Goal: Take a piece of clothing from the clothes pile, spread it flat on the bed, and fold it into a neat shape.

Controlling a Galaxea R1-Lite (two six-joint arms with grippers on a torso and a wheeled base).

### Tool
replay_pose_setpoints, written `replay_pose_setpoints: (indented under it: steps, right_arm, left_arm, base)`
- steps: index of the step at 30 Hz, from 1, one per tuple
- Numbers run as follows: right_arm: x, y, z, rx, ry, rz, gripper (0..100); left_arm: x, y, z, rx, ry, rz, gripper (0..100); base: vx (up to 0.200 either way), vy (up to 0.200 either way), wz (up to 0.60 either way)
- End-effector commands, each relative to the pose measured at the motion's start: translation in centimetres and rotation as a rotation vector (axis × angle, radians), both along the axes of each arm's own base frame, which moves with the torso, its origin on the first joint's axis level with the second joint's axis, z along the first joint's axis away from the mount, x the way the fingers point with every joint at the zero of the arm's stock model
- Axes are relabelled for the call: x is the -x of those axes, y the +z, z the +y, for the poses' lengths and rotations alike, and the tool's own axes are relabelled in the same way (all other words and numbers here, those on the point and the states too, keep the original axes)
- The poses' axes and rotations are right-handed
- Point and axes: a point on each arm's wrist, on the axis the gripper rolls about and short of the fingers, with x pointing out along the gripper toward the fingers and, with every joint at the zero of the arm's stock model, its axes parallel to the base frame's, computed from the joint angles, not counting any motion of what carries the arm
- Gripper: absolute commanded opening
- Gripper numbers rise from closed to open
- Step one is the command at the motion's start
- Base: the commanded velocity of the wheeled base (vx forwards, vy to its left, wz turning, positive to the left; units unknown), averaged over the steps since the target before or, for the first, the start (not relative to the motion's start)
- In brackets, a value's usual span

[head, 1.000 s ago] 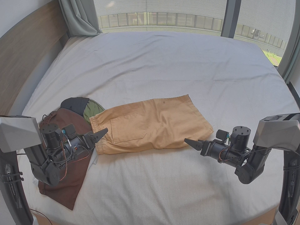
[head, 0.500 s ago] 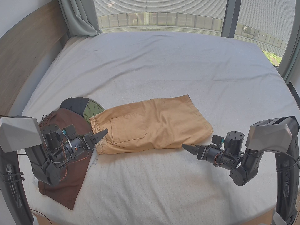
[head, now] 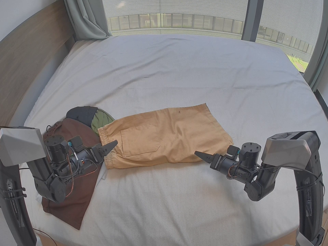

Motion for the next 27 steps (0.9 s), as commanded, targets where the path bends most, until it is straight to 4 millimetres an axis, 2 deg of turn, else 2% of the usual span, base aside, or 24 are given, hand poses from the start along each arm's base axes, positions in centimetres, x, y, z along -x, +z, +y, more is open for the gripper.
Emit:
replay_pose_setpoints:
  steps: [1,12,27]
  right_arm:
    - [-0.5,-1.1,0.6,-0.008,0.008,0.007,100]
    - [-1.3,-2.1,2.7,-0.039,0.008,-0.034,100]
    - [-1.7,-1.9,3.3,-0.068,-0.002,-0.041,100]
  left_arm:
    - [0.0,0.0,0.0,0.001,0.000,0.002,100]
    - [0.0,0.0,0.0,0.001,-0.002,0.002,100]
    - [0.0,0.0,-0.1,0.001,-0.003,0.002,100]
  base:
    - [0.000,0.000,0.00]
    - [0.000,0.000,0.00]
    - [0.000,0.000,0.00]
